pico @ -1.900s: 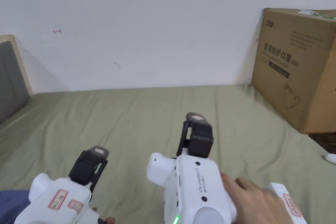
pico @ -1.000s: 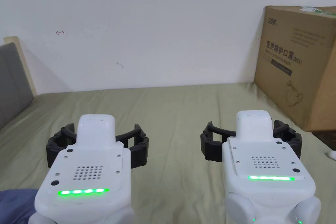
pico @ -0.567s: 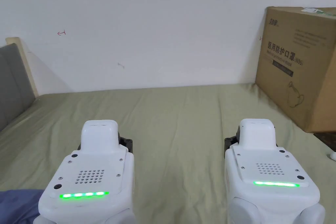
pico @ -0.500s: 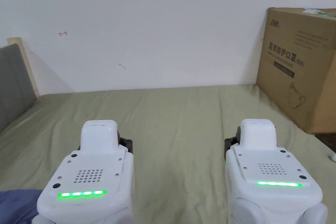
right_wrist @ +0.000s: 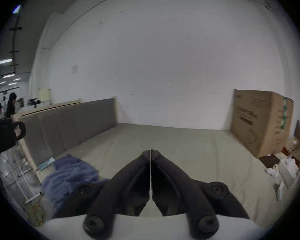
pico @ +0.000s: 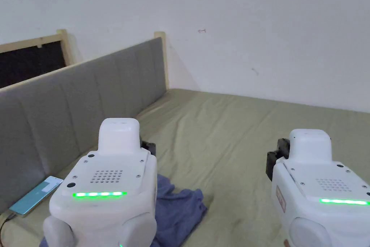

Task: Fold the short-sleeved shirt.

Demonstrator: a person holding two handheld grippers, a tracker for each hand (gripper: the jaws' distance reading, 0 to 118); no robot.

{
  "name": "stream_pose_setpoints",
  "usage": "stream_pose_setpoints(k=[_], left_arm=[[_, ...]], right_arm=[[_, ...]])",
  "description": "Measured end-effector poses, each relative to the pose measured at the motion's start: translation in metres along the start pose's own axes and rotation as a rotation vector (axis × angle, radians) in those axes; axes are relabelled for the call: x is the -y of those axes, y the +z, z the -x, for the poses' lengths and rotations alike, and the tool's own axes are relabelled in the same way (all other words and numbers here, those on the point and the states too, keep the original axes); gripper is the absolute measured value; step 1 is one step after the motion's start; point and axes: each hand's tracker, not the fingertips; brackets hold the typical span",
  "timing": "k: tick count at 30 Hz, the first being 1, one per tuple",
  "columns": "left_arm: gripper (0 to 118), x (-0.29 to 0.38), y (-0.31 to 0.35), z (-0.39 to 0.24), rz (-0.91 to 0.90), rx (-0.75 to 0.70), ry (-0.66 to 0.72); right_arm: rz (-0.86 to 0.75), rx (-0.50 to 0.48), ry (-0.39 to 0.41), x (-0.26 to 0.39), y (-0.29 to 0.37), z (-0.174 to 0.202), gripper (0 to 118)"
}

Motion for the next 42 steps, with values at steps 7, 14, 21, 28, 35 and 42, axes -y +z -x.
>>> stream_pose_setpoints(k=[7,14,21,28,35,42], left_arm=[[0,0.013,-0.004,0.041,0.060,-0.129,0.020],[0,0.040,-0.054,0.045,0.201,-0.096,0.024],[23,0.140,-0.191,0.029,0.734,0.062,0.061],[86,0.191,-0.238,0.012,0.874,0.060,0.054],[105,0.225,-0.277,0.002,1.037,0.032,0.060],[4,0.200,-0.267,0.005,0.963,0.042,0.041]], right_arm=[[0.032,-0.133,0.053,0.009,-0.013,0.051,1],[0.088,-0.140,0.029,0.019,-0.024,0.051,1],[0.154,-0.117,0.021,0.036,-0.038,0.044,1],[0.246,-0.055,0.019,0.059,-0.062,0.030,1],[0.320,-0.045,-0.002,0.075,-0.078,0.022,1],[0.338,-0.053,-0.026,0.077,-0.075,0.020,1]])
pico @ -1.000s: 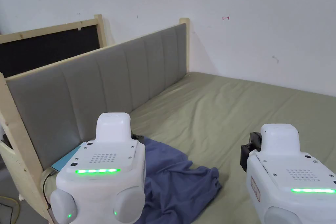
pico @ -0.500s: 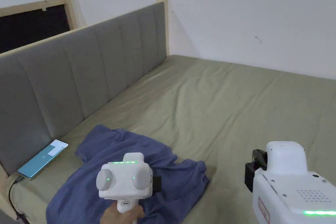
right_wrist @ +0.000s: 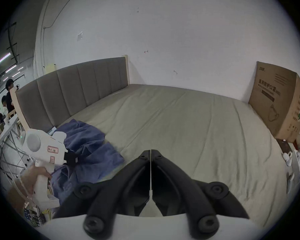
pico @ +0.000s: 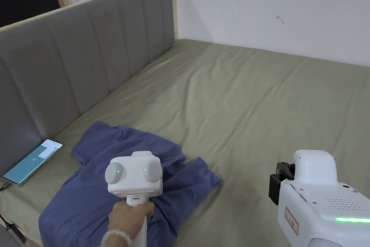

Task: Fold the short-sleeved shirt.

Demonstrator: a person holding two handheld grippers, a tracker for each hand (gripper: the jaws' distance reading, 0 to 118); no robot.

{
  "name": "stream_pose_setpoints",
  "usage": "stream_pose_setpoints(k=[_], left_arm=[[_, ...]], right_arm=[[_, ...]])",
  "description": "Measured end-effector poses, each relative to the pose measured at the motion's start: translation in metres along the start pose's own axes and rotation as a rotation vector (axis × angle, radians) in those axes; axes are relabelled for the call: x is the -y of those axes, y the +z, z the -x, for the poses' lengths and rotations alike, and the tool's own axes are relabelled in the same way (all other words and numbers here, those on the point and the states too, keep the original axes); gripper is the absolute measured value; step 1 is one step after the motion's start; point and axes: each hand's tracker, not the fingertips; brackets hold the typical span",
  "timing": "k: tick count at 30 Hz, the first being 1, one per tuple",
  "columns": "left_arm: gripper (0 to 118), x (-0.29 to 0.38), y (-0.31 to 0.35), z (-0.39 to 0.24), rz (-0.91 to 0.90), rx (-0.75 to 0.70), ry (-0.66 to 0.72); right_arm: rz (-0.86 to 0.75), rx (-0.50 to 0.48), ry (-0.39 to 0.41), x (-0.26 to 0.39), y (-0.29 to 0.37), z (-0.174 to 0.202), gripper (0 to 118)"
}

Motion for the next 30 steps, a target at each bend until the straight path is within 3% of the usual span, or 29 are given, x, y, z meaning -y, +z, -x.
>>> stream_pose_setpoints(k=[7,10,13,15,19,22,26,30], left_arm=[[4,-0.014,0.029,0.018,-0.021,0.146,0.128],[4,-0.028,0.061,0.006,-0.086,0.182,0.096],[4,-0.042,0.096,-0.023,-0.162,0.286,0.037],[4,-0.052,0.122,-0.055,-0.203,0.394,0.015],[4,-0.058,0.181,-0.147,-0.266,0.544,-0.161],[4,-0.045,0.224,-0.221,-0.272,0.740,-0.263],[5,-0.012,0.269,-0.311,-0.207,1.024,-0.342],[4,0.044,0.278,-0.379,-0.218,1.026,-0.449]], right_arm=[[-0.009,0.028,-0.009,0.002,0.015,-0.018,1],[-0.019,0.033,-0.087,-0.002,0.022,-0.036,1],[-0.047,0.069,-0.116,-0.008,0.033,-0.054,1],[-0.070,0.099,-0.137,-0.012,0.045,-0.069,1],[-0.127,0.182,-0.196,-0.020,0.073,-0.105,1],[-0.181,0.245,-0.246,-0.024,0.105,-0.141,1],[-0.241,0.406,-0.250,-0.026,0.155,-0.192,1],[-0.257,0.586,-0.234,-0.010,0.211,-0.239,1]])
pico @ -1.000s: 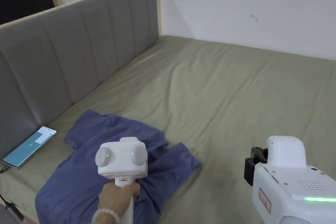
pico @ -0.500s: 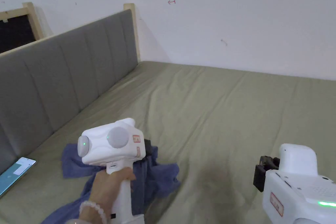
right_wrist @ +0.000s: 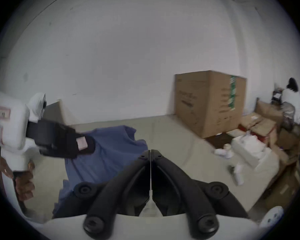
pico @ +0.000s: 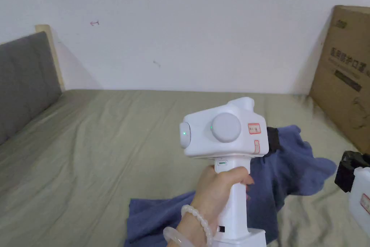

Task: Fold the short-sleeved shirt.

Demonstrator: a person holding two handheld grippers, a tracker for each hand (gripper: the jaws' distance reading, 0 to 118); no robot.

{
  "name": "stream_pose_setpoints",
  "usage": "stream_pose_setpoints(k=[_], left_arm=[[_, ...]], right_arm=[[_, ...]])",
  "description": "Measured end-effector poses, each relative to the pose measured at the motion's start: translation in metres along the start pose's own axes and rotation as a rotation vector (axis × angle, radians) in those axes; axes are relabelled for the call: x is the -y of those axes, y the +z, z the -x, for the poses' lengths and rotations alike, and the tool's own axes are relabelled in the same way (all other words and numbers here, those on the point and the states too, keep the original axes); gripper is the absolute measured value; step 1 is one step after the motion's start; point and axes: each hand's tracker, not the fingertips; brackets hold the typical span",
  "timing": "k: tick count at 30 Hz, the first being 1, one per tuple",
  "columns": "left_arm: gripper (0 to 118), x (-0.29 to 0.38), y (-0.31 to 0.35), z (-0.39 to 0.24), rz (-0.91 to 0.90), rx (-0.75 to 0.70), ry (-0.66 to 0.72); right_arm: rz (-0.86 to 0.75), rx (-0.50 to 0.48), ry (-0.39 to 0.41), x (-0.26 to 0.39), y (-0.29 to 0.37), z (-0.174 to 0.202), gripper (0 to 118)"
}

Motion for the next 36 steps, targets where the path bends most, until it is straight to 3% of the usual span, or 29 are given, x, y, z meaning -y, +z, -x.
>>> stream_pose_setpoints(k=[3,6,10,12,13,15,16,17,20,21,23,24,25,26,35,36], left_arm=[[5,0.056,-0.052,-0.011,0.175,0.033,0.031],[4,0.129,-0.104,-0.010,0.375,-0.054,-0.018],[5,0.202,-0.134,-0.003,0.533,-0.086,-0.095],[8,0.210,-0.134,-0.001,0.525,-0.106,-0.085],[19,0.207,-0.133,0.000,0.519,-0.108,-0.083],[90,0.194,-0.128,0.003,0.513,-0.092,-0.048],[109,0.186,-0.125,0.004,0.523,-0.061,-0.036],[114,0.180,-0.119,0.002,0.515,-0.058,-0.039],[105,0.153,-0.094,0.006,0.407,-0.091,-0.107],[94,0.145,-0.084,0.010,0.404,-0.101,-0.113],[46,0.132,-0.064,0.026,0.347,-0.116,-0.071],[33,0.126,-0.055,0.042,0.333,-0.137,-0.046],[33,0.124,-0.048,0.054,0.331,-0.171,-0.014],[0,0.125,-0.039,0.070,0.320,-0.236,0.005],[0,0.101,0.009,0.191,0.276,-0.503,0.129],[7,0.096,0.009,0.206,0.278,-0.517,0.153]], right_arm=[[0.032,0.087,-0.025,0.007,0.011,-0.044,1],[0.082,0.168,-0.057,0.024,0.013,-0.074,1],[0.159,0.188,-0.069,0.049,0.009,-0.089,1],[0.196,0.187,-0.043,0.060,0.004,-0.087,1],[0.215,0.187,-0.036,0.063,0.002,-0.086,1],[0.229,0.172,-0.029,0.068,-0.004,-0.082,1],[0.235,0.168,-0.028,0.069,-0.006,-0.079,1],[0.236,0.159,-0.026,0.070,-0.007,-0.076,1],[0.243,0.133,-0.021,0.069,-0.012,-0.068,1],[0.248,0.123,-0.018,0.069,-0.016,-0.066,1],[0.252,0.095,-0.006,0.070,-0.022,-0.059,1],[0.259,0.083,0.003,0.070,-0.025,-0.054,1],[0.264,0.072,0.012,0.071,-0.028,-0.049,1],[0.266,0.060,0.021,0.074,-0.033,-0.045,1],[0.342,-0.024,0.037,0.093,-0.078,-0.009,1],[0.349,-0.028,0.040,0.094,-0.084,-0.006,1]])
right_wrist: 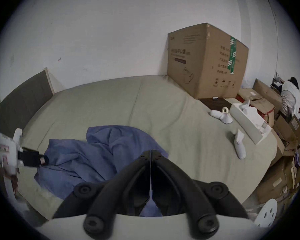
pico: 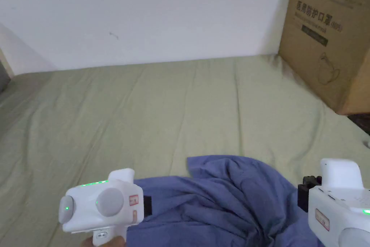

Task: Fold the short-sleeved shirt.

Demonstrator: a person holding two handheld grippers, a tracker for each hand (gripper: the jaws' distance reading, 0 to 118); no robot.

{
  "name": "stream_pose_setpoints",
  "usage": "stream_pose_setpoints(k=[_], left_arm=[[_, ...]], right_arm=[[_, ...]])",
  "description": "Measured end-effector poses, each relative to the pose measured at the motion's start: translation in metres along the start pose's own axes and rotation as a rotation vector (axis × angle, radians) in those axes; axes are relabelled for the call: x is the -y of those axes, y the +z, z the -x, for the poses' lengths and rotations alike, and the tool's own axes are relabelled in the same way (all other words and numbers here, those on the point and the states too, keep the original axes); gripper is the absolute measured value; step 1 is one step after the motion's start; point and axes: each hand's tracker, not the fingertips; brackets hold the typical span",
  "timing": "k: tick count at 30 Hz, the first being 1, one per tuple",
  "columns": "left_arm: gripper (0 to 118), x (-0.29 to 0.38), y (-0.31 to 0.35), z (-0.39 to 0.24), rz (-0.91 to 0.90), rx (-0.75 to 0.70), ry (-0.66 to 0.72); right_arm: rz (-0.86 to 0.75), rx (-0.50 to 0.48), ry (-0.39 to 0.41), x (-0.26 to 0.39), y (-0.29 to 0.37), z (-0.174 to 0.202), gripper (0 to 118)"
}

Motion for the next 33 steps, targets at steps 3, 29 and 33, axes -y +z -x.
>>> stream_pose_setpoints(k=[3,29,33], left_arm=[[98,-0.048,-0.016,0.022,0.009,-0.015,0.017],[6,-0.088,-0.066,0.053,0.082,-0.090,0.092],[6,-0.088,-0.041,0.041,0.026,-0.105,0.015]], right_arm=[[0.023,-0.022,0.011,-0.003,-0.020,0.010,1],[0.252,-0.186,-0.008,-0.055,-0.136,-0.019,49],[0.344,-0.197,0.033,-0.085,-0.191,-0.018,95]])
